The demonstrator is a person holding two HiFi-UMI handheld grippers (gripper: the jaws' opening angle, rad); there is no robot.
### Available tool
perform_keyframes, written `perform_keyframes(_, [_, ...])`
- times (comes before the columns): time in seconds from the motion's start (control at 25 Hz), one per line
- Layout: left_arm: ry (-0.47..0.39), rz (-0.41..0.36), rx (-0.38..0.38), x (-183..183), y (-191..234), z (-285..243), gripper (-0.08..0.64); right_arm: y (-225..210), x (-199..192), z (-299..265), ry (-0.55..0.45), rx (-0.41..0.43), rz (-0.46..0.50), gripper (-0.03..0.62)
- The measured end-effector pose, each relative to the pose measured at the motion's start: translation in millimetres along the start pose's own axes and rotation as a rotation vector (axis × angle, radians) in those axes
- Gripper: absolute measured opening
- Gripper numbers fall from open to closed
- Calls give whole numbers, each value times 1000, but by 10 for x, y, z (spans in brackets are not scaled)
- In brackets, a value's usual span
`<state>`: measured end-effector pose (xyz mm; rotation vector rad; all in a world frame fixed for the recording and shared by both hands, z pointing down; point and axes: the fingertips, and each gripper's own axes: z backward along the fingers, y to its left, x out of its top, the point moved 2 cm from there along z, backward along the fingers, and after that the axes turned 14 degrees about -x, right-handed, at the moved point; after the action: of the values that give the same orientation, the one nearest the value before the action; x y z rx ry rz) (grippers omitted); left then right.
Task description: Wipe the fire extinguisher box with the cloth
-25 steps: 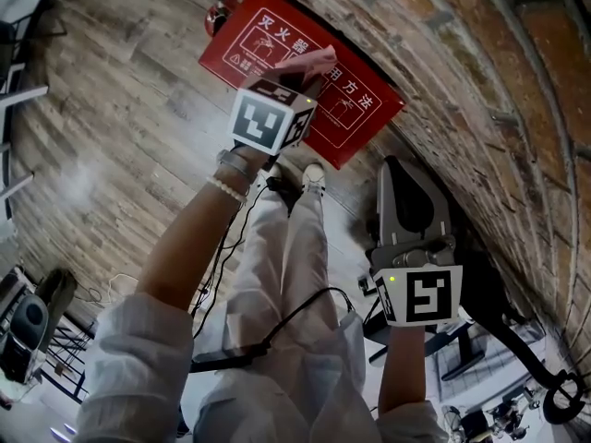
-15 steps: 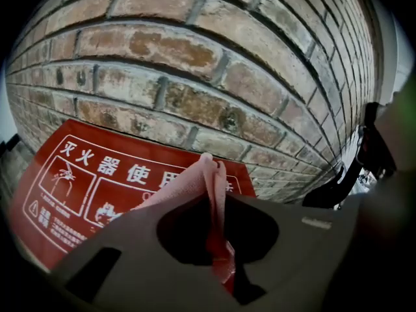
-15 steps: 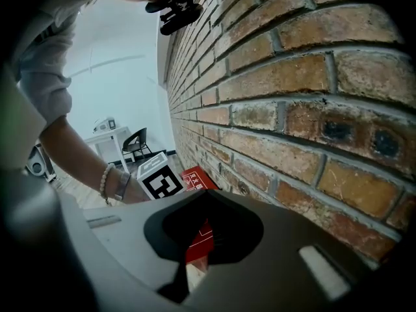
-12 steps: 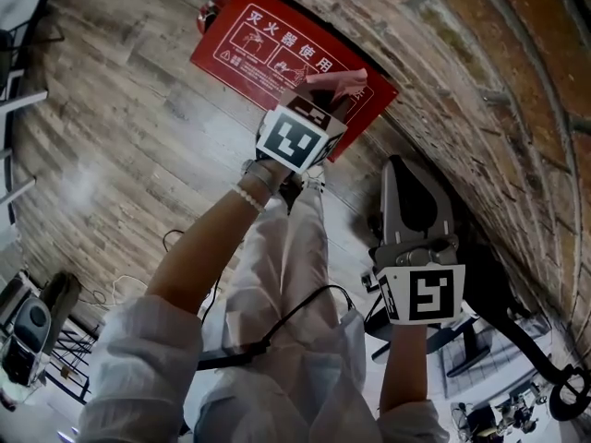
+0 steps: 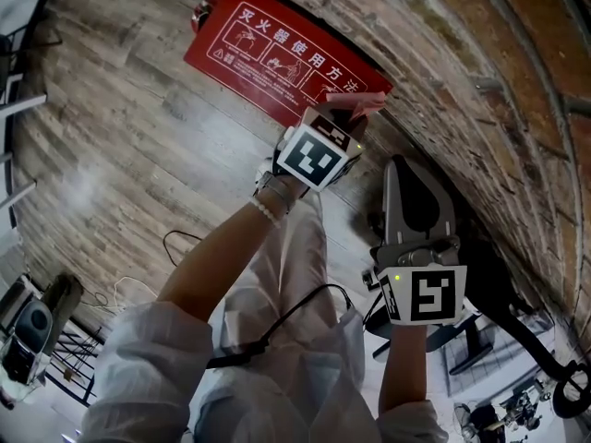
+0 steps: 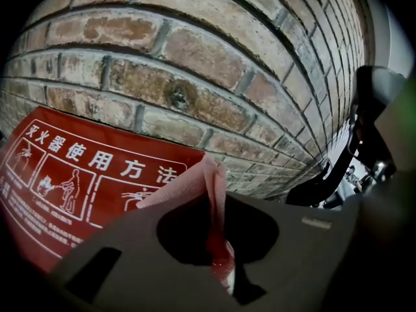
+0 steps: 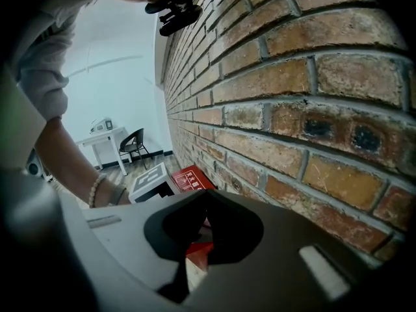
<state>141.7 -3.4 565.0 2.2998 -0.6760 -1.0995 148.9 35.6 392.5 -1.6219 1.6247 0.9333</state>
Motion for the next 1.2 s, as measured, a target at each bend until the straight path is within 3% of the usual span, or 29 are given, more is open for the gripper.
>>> perform_keyframes(0.36, [-7, 10, -16, -52, -136, -114, 10, -38, -33, 47, 1, -10, 1, 8])
perform_keyframes(0.6, [-86, 77, -21, 6, -146, 99, 11, 18, -12, 82, 6, 0, 19, 8])
perform_keyframes(0.92, [-253, 132, 70, 102, -35, 952, 9, 228, 64, 101, 11, 40, 48, 8])
perform_keyframes(1.2, [-350, 174, 186, 56, 350, 1867, 9, 465, 116, -2, 12, 85, 64, 8])
